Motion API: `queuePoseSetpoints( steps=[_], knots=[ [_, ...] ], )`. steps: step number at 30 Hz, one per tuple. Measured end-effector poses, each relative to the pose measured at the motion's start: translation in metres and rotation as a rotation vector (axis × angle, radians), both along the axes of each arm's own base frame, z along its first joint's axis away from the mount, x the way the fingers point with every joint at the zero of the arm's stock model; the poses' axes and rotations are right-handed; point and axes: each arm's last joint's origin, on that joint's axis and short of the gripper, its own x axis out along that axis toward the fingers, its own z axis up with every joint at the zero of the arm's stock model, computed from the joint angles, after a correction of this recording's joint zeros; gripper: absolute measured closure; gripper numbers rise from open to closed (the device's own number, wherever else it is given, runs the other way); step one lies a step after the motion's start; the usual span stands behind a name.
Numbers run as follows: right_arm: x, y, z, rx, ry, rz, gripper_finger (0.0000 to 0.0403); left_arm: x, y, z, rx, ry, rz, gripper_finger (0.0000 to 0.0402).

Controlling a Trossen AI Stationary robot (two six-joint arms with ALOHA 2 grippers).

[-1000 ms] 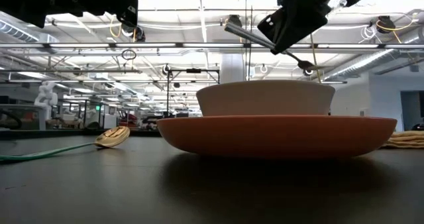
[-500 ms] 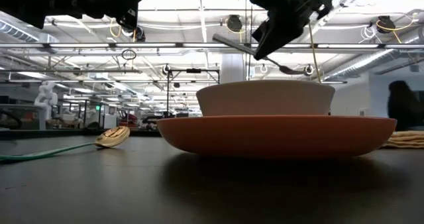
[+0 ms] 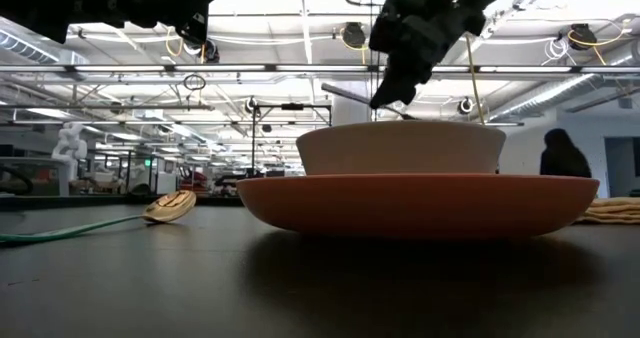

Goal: Set table place
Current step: Put the green patterned fork on the orange plate to the left of the white bowl

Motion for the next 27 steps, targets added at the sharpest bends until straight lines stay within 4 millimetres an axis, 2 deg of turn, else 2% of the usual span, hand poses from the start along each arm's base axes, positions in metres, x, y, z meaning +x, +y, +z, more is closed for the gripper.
queuePoseSetpoints(
  steps=[6, 12, 15, 20, 27],
  knots=[
    [0.010, -0.021, -0.002, 0.009, 0.031, -0.016, 0.0394, 0.000, 0.000, 0.000, 0.001, 0.000, 0.000, 0.0371],
    [0.025, -0.039, -0.014, 0.049, 0.156, 0.026, 0.0394, 0.000, 0.000, 0.000, 0.002, -0.001, 0.001, 0.0371],
    [0.039, -0.042, -0.026, 0.064, 0.235, 0.076, 0.0394, 0.000, 0.000, 0.000, 0.002, 0.000, 0.001, 0.0371],
    [0.061, -0.044, -0.035, 0.046, 0.257, 0.139, 0.0394, 0.000, 0.000, 0.000, 0.002, 0.000, 0.001, 0.0371],
    [0.084, -0.049, -0.032, 0.014, 0.224, 0.168, 0.0394, 0.000, 0.000, -0.001, 0.015, 0.005, 0.001, 0.0371]
  ],
)
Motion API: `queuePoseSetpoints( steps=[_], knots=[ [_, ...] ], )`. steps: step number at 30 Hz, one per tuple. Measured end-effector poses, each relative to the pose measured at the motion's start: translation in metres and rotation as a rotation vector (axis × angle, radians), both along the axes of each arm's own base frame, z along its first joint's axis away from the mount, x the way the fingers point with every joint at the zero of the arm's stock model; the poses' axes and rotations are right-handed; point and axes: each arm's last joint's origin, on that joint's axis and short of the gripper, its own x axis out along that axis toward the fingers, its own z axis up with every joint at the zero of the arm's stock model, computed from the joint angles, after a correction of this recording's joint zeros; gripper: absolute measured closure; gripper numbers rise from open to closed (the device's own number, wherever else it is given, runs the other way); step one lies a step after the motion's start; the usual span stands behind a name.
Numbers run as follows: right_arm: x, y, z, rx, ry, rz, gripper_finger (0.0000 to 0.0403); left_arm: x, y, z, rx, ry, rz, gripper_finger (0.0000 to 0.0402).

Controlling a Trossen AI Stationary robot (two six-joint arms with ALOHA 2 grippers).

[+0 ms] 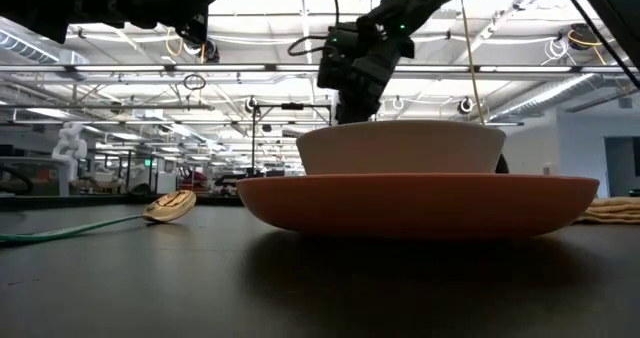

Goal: Set table place
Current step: Put the green patterned fork on the orange plate to the left of the white bowl

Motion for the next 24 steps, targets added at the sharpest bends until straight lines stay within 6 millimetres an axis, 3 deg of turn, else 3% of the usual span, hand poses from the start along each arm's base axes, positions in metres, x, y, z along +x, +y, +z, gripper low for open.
queuePoseSetpoints(
  steps=[6, 12, 24],
  knots=[
    [0.015, -0.002, -0.006, -0.006, -0.007, 0.025, 0.0394, 0.000, 0.000, -0.001, 0.005, 0.007, 0.000, 0.0371],
    [0.026, 0.001, -0.024, -0.009, 0.011, 0.072, 0.0394, 0.000, 0.000, -0.001, 0.008, 0.012, 0.000, 0.0371],
    [0.029, 0.005, -0.026, -0.022, -0.003, 0.101, 0.0394, 0.000, 0.000, -0.001, 0.008, 0.012, 0.000, 0.0371]
  ],
)
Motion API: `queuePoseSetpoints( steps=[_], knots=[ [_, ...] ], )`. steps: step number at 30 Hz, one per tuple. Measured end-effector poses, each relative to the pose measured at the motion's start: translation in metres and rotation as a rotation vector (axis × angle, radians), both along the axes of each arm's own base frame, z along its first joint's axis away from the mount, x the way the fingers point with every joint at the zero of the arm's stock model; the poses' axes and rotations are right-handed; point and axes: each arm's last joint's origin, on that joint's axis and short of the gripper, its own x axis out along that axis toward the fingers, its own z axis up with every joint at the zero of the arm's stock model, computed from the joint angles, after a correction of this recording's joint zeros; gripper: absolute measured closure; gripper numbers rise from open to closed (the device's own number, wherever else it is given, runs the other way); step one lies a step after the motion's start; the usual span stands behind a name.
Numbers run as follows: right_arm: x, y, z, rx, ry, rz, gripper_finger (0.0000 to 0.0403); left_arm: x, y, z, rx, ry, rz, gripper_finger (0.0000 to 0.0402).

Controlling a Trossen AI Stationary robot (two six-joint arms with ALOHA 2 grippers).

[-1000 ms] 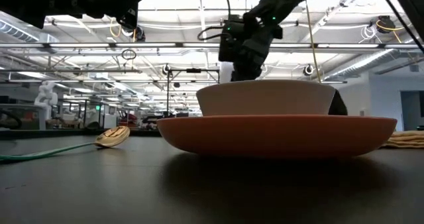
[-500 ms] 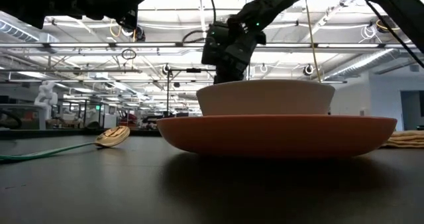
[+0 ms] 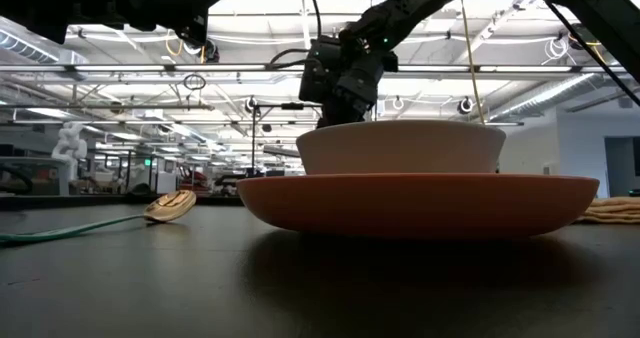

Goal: Set table place
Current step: Put the green patterned fork on the orange plate to the left of the white bowl

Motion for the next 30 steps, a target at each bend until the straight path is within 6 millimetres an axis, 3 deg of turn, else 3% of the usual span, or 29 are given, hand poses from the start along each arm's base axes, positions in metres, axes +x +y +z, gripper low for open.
queuePoseSetpoints(
  steps=[10, 21, 30],
  knots=[
    [0.010, 0.008, -0.028, 0.008, 0.043, 0.047, 0.0394, 0.000, 0.000, 0.000, -0.016, 0.008, 0.002, 0.0371],
    [0.016, 0.017, -0.027, -0.040, 0.000, 0.140, 0.0394, 0.000, 0.000, -0.001, -0.020, 0.014, 0.003, 0.0371],
    [0.012, 0.008, -0.032, 0.005, 0.045, 0.057, 0.0394, 0.000, 0.000, -0.001, -0.015, 0.012, 0.002, 0.0371]
  ],
)
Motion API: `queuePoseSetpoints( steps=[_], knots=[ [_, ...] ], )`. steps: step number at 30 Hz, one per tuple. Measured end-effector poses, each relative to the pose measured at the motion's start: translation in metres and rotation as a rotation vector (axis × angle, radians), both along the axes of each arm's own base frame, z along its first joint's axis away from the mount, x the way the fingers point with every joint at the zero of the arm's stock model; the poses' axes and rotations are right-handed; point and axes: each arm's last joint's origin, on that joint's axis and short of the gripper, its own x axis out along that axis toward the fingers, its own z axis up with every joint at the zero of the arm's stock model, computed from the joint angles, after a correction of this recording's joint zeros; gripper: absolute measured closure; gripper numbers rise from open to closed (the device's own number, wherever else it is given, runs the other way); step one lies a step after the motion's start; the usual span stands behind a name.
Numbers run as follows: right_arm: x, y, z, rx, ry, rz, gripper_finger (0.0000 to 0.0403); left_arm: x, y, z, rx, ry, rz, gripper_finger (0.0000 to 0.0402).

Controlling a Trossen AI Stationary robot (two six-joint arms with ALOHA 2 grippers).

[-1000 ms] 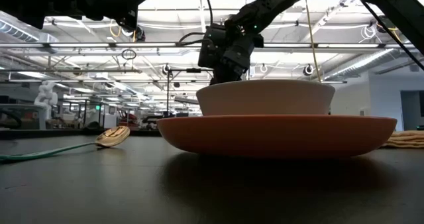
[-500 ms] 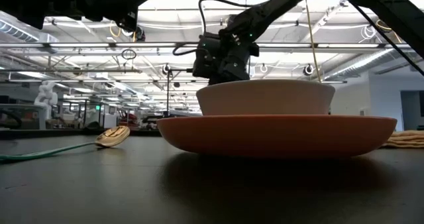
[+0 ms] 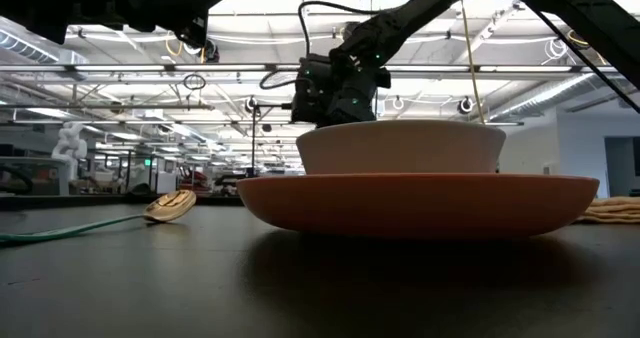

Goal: Set table place
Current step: Put the green patterned fork on the orange plate to the left of the white bowl

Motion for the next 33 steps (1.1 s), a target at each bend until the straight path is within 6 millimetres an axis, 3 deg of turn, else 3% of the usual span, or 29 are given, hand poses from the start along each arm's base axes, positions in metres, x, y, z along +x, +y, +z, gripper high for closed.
queuePoseSetpoints(
  steps=[11, 33],
  knots=[
    [-0.014, -0.017, -0.003, 0.057, 0.087, -0.104, 0.0394, 0.000, 0.000, -0.002, 0.003, 0.018, 0.000, 0.0371],
    [-0.004, -0.006, -0.008, -0.054, 0.087, -0.200, 0.0394, 0.000, 0.000, -0.002, 0.013, 0.020, -0.001, 0.0371]
  ],
)
